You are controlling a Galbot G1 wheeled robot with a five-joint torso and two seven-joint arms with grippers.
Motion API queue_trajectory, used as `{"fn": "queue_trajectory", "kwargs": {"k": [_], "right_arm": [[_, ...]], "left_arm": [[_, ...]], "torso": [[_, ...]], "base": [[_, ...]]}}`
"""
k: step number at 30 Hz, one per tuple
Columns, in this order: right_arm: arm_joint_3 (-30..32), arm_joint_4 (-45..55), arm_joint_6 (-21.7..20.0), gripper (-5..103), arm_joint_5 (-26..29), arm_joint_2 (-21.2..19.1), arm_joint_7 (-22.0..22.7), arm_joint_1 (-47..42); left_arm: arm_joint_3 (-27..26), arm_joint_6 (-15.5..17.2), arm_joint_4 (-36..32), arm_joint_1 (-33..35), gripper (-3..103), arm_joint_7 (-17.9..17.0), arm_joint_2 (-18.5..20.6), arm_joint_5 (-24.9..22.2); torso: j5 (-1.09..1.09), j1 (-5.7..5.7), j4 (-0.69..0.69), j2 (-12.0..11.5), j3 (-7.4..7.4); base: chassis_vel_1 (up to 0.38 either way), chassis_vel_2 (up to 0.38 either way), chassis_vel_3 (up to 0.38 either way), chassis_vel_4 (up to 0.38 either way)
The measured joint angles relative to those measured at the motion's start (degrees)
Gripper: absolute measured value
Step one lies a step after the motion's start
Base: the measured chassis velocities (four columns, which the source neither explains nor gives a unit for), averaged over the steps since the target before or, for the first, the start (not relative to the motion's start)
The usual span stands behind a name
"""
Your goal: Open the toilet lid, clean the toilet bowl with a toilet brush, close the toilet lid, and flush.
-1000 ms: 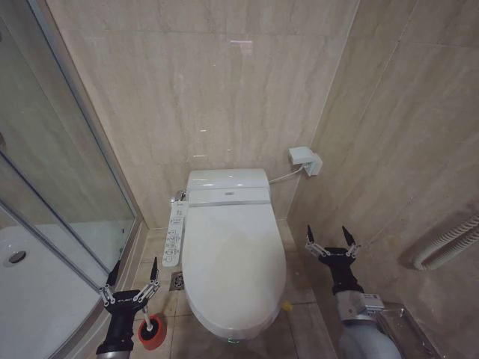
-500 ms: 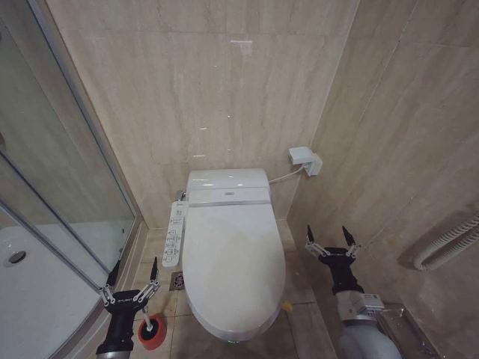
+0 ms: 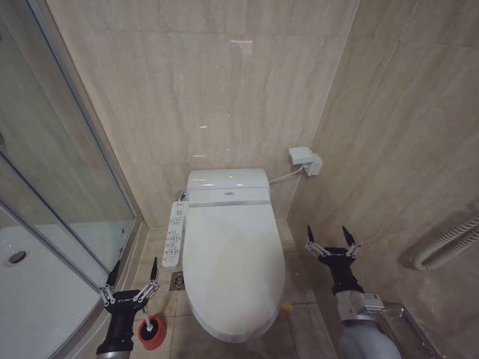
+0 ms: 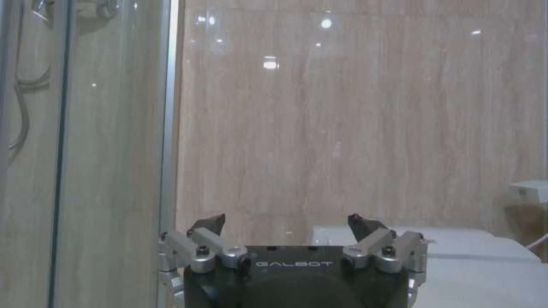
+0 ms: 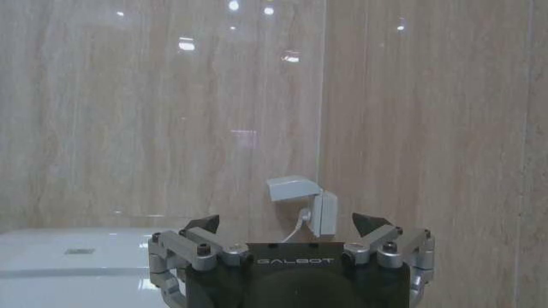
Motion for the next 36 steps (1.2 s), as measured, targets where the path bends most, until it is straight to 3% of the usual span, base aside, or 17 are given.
{"fn": "queue_trajectory", "kwargs": {"k": [19, 25, 29, 30, 34, 35, 36], "right_arm": [[0.0, 0.0, 0.0, 100, 0.0, 0.0, 0.0, 0.0], [0.0, 0.0, 0.0, 100, 0.0, 0.0, 0.0, 0.0], [0.0, 0.01, 0.0, 100, 0.0, 0.0, 0.0, 0.0], [0.0, 0.01, 0.0, 100, 0.0, 0.0, 0.0, 0.0], [0.0, 0.0, 0.0, 100, 0.0, 0.0, 0.0, -0.01], [0.0, 0.0, 0.0, 100, 0.0, 0.0, 0.0, -0.01], [0.0, 0.01, 0.0, 100, 0.0, 0.0, 0.0, -0.01]], "left_arm": [[-0.02, 0.28, 0.0, -0.15, 97, 0.01, 0.0, -0.05], [-1.23, 6.15, -1.54, -3.56, 97, 0.73, 0.31, -1.63], [-2.87, 14.02, -3.68, -8.12, 96, 1.76, 0.8, -3.83], [-2.87, 14.02, -3.68, -8.12, 96, 1.76, 0.8, -3.83], [-4.3, 20.78, -5.48, -11.99, 100, 2.64, 1.18, -5.71], [-4.3, 20.78, -5.48, -11.99, 100, 2.64, 1.18, -5.71], [-4.86, 23.62, -6.22, -13.63, 100, 3.0, 1.33, -6.5]], "torso": [[0.0, 0.0, 0.0, 0.0, 0.0], [0.0, 0.0, 0.0, 0.0, 0.0], [0.0, 0.0, 0.0, 0.0, 0.0], [0.0, 0.0, 0.0, 0.0, 0.0], [0.0, 0.0, 0.0, 0.0, 0.0], [0.0, 0.0, 0.0, 0.0, 0.0], [0.0, 0.0, 0.0, 0.0, 0.0]], "base": [[0.0, 0.0, 0.0, 0.0], [0.0, 0.0, 0.0, 0.0], [0.0, 0.0, 0.0, 0.0], [0.0, 0.0, 0.0, 0.0], [0.0, 0.0, 0.0, 0.0], [0.0, 0.0, 0.0, 0.0], [0.0, 0.0, 0.0, 0.0]]}}
